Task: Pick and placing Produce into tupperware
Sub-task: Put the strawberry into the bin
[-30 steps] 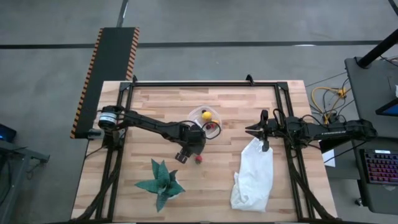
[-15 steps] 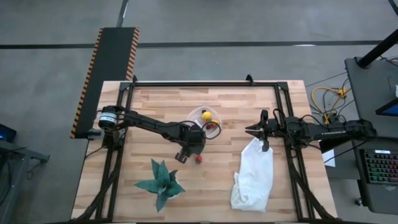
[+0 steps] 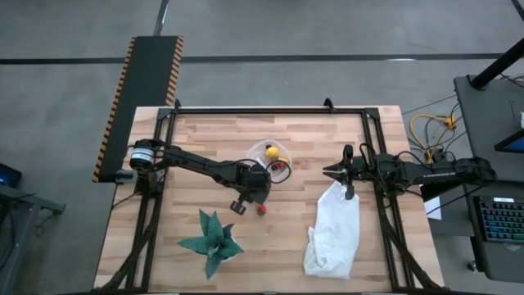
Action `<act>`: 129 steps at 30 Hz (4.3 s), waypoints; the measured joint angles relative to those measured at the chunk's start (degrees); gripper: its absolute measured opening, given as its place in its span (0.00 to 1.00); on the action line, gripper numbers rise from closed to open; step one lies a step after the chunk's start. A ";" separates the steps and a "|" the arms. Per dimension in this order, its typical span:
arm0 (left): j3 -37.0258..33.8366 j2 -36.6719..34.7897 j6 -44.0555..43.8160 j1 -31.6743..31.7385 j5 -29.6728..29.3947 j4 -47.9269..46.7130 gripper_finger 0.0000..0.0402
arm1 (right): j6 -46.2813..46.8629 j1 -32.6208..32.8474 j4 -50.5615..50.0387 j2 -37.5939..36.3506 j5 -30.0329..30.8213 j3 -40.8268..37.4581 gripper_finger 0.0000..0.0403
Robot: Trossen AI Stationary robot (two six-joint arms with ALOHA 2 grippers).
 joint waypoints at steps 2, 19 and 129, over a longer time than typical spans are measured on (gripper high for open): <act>0.00 0.00 0.00 0.00 -0.02 0.02 0.01 | 0.00 0.01 0.00 0.00 0.00 0.00 0.15; 6.83 -0.92 1.56 -0.04 -3.80 -1.99 0.00 | 0.17 0.00 -0.04 0.00 0.00 0.00 0.15; 8.64 -1.60 13.53 -10.05 -0.87 -1.86 0.25 | 2.11 0.01 -1.56 0.00 -0.02 0.00 0.15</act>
